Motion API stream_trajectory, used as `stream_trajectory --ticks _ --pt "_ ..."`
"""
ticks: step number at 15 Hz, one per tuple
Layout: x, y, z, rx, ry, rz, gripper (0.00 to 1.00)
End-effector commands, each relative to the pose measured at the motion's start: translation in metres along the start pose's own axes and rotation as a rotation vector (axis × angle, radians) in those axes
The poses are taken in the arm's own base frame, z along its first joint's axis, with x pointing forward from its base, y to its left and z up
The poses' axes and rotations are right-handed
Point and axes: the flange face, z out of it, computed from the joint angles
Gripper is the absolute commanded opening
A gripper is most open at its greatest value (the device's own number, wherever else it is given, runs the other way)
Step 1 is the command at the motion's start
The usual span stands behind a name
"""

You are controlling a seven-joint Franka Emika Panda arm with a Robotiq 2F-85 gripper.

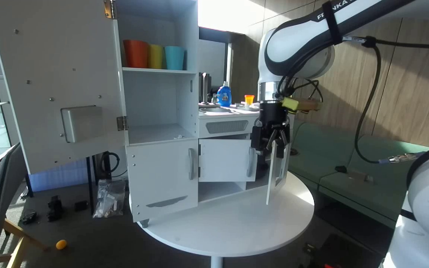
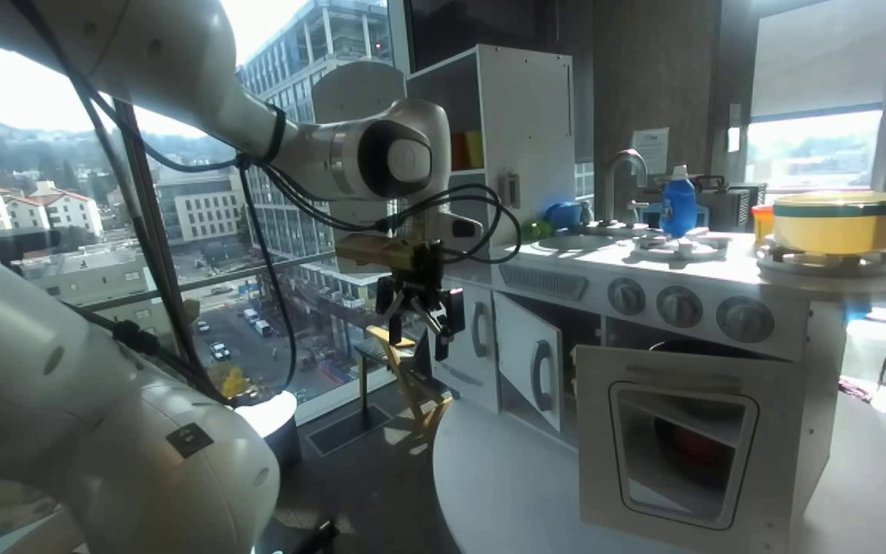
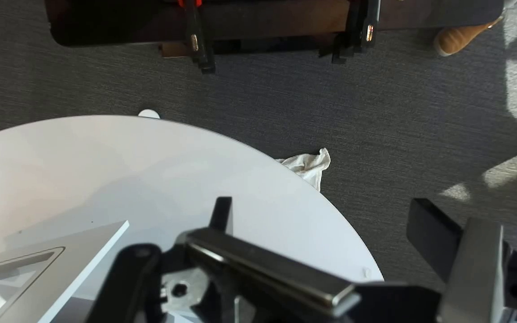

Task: Open the bottom doors the the cabinet widely and then close the top door of the cabinet

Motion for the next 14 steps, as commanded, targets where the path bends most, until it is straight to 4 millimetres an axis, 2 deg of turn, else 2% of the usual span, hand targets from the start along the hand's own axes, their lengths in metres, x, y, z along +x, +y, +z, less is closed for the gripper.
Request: stream_trajectory --ticks 1,3,5,7,8,9,11,14 --pt "0.0 0.0 0.0 0.0 -0.001 0.0 1.0" --pt "0.0 -0.003 0.004 -0.024 0.003 0.017 1.0" --pt "0.009 0.006 0.025 -0.068 -0.022 0.114 1.0" --pt "0.016 0.028 0.036 -0.068 -0.026 0.24 1.0" --pt "0.023 0.048 0.035 -0.047 -0.017 0.296 1.0" --pt "0.027 0.059 0.037 -0.039 -0.014 0.352 1.0" --pt "0.035 0.094 0.03 0.002 -0.013 0.462 1.0" --pt "0.032 0.13 -0.001 0.102 0.0 0.595 1.0"
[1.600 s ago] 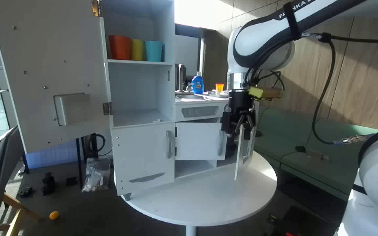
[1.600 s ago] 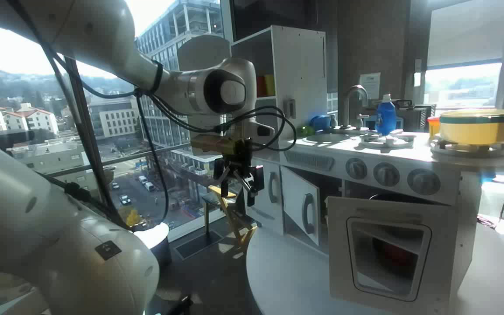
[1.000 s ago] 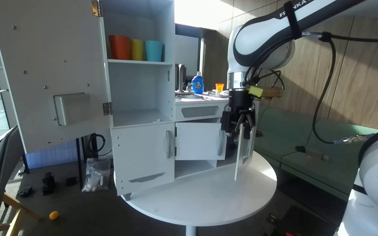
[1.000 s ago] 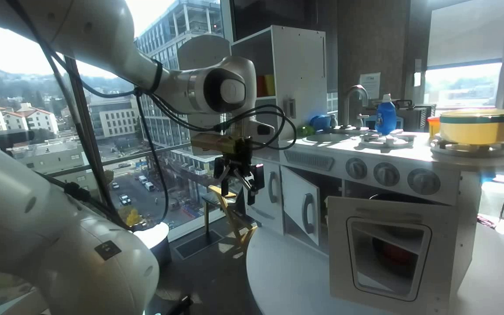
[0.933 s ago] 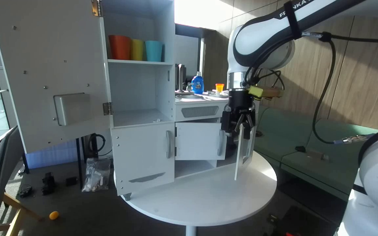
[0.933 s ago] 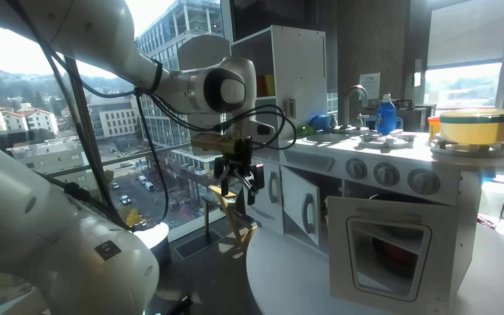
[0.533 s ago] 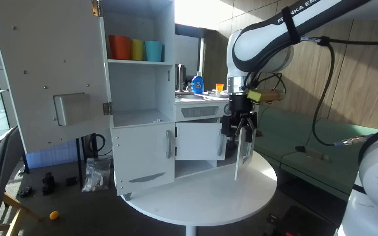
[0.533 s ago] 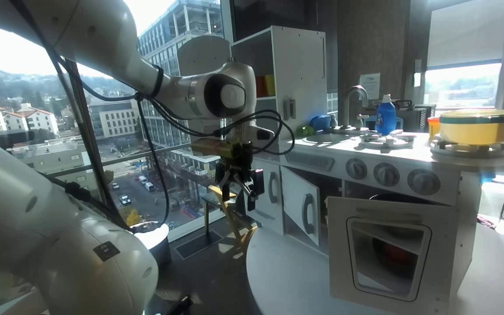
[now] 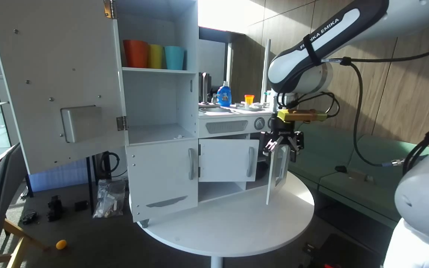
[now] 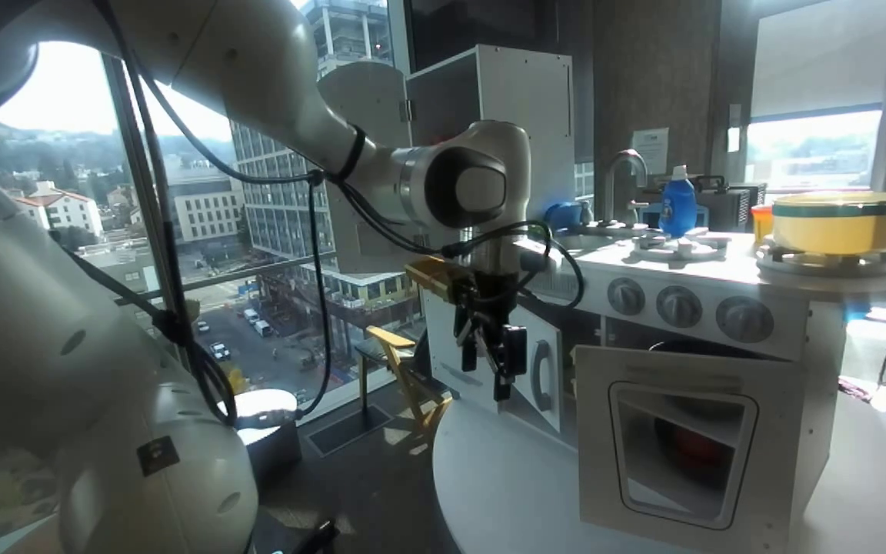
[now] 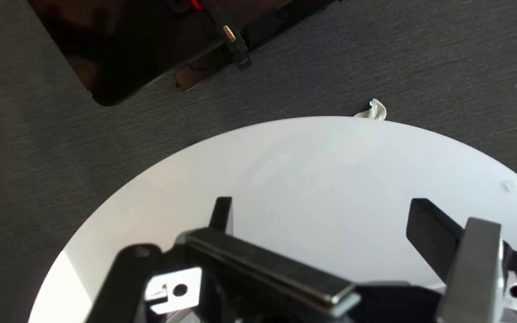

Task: Open the bottom doors the the cabinet widely and then close the top door of the cabinet

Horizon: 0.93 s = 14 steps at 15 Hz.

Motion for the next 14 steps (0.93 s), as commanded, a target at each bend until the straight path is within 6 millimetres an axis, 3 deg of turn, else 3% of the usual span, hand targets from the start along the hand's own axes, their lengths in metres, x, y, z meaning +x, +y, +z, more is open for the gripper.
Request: stream_trajectory --ticks 1,3,5,14 --pt "0.017 0.029 -0.043 0.131 -0.01 0.151 1.0" --pt "0.023 0.042 -0.062 0.196 0.021 0.243 1.0" --pt "0.039 0.046 -0.066 0.223 0.063 0.35 1.0" --pt "0.094 0.067 -0.032 0.244 0.187 0.794 1.0"
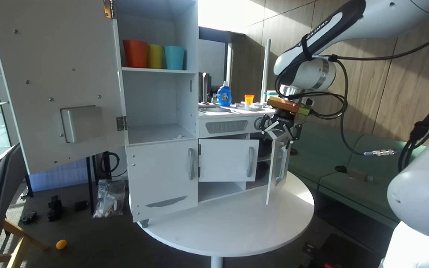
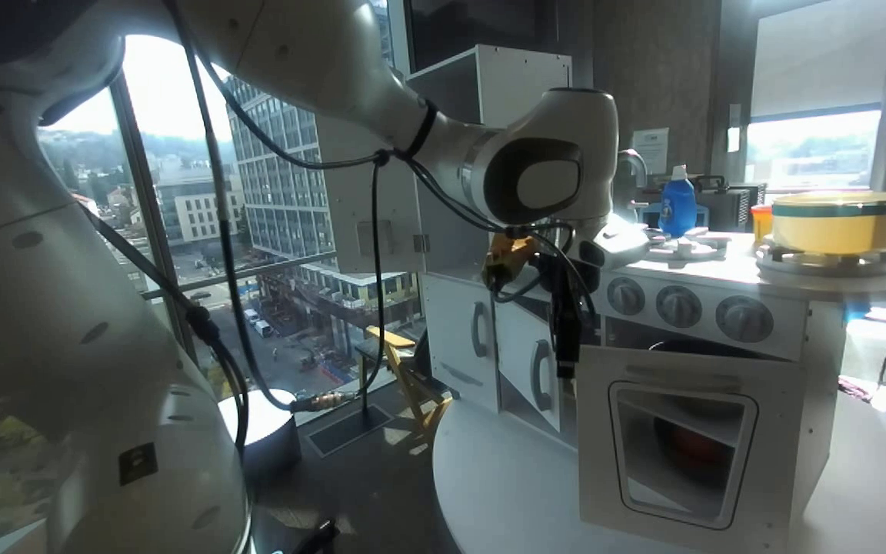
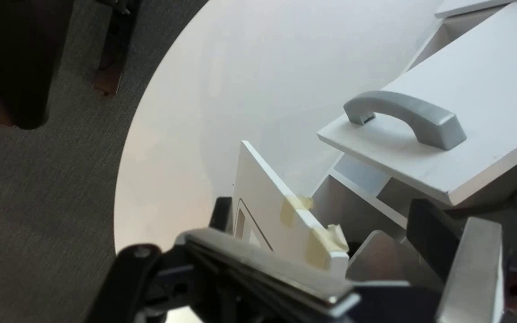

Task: Open the bottom doors the the cabinet widely and then close the top door of the cabinet

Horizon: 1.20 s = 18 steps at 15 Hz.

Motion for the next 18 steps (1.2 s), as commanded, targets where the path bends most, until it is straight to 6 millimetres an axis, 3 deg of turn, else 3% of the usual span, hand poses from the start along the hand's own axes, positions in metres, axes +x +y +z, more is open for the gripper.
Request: stream_trajectory --ticks 1,5,14,18 --pt "0.024 -0.008 0.007 0.025 0.077 0.157 1.0" --pt "0.034 0.001 0.007 -0.009 0.164 0.238 1.0" --pt "0.012 0.038 -0.028 -0.292 0.368 0.236 1.0" --pt "-0.011 0.03 -0.05 -0.215 0.388 0.155 1.0"
